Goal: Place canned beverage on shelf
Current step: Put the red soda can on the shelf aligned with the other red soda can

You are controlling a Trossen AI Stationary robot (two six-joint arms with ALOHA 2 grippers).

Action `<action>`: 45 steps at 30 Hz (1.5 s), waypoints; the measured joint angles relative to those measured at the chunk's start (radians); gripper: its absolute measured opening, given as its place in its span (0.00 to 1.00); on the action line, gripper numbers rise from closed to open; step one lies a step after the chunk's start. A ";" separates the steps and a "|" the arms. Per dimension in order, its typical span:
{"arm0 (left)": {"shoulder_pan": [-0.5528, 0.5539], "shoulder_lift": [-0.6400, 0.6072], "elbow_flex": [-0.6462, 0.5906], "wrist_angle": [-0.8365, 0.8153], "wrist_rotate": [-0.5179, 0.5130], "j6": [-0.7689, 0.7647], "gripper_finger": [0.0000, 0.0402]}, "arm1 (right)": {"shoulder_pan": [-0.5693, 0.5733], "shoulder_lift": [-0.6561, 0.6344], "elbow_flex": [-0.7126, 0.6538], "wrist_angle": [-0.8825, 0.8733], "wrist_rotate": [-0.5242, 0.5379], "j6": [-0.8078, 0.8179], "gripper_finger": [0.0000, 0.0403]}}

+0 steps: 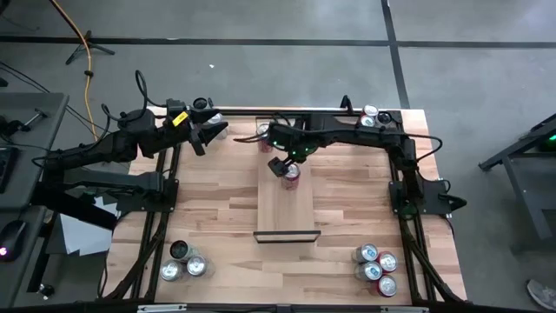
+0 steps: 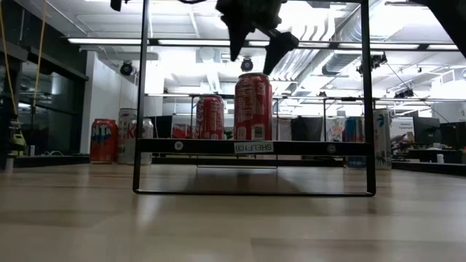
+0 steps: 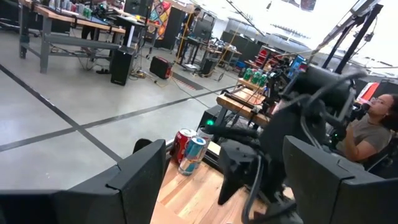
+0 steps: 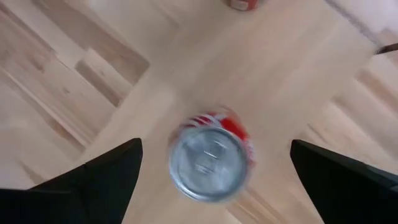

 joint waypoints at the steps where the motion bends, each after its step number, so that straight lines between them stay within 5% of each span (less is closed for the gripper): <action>1: 0.000 0.000 0.000 0.000 0.000 0.000 0.67 | 0.005 0.000 -0.011 0.018 0.001 0.014 0.98; 23: 0.000 0.000 0.000 -0.019 0.000 0.000 0.67 | 0.057 0.000 -0.207 0.073 0.061 0.116 0.97; 31: 0.000 0.000 0.000 -0.019 0.000 0.000 0.67 | 0.056 0.000 -0.207 0.097 0.051 0.069 0.82; 37: 0.000 0.000 0.000 -0.019 0.000 0.000 0.67 | 0.056 0.000 -0.207 0.094 0.030 -0.168 0.71; 45: 0.000 0.000 0.000 -0.019 0.000 0.000 0.67 | 0.056 -0.001 -0.206 0.067 -0.062 -0.859 0.71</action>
